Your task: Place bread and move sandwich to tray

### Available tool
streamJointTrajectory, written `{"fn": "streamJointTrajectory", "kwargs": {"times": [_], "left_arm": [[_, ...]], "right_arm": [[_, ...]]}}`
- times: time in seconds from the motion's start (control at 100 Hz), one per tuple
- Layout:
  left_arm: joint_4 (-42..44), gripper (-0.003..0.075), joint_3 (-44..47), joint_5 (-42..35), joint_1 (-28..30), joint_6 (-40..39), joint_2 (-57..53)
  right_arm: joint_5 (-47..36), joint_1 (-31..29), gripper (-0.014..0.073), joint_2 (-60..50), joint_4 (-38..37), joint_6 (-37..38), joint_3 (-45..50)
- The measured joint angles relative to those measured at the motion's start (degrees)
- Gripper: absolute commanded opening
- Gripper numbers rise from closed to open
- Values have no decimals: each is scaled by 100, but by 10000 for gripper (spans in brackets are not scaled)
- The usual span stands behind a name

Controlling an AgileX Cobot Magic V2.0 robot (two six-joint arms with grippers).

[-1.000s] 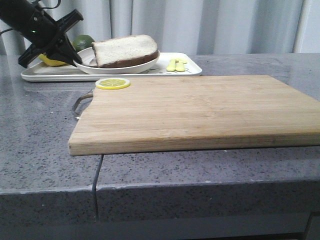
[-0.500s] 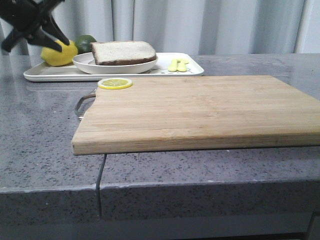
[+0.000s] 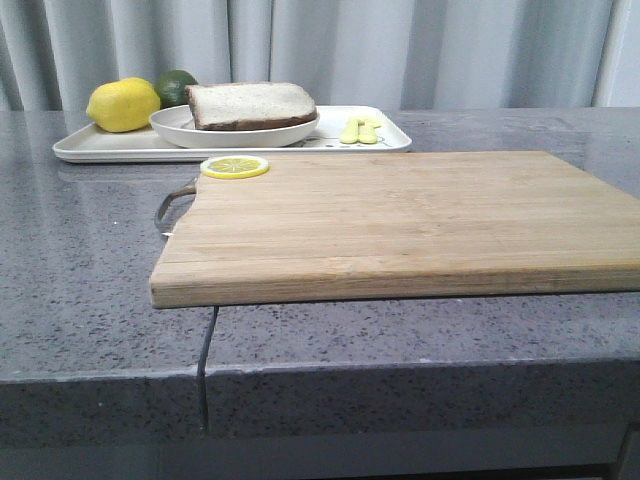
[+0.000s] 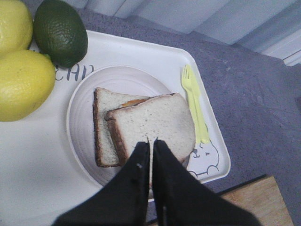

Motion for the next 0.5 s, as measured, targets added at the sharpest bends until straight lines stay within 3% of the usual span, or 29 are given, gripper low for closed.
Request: {"fn": "streamJointTrajectory", "kwargs": {"times": [0.33,0.5], "left_arm": [[0,-20,1972,-136,0,752,-2193],[0,-20,3502,-739,0,871,-3540]], "right_arm": [[-14,0,-62,-2337,175,-11,1309],[50,0,-62,-2647,188,-11,1512]]}}
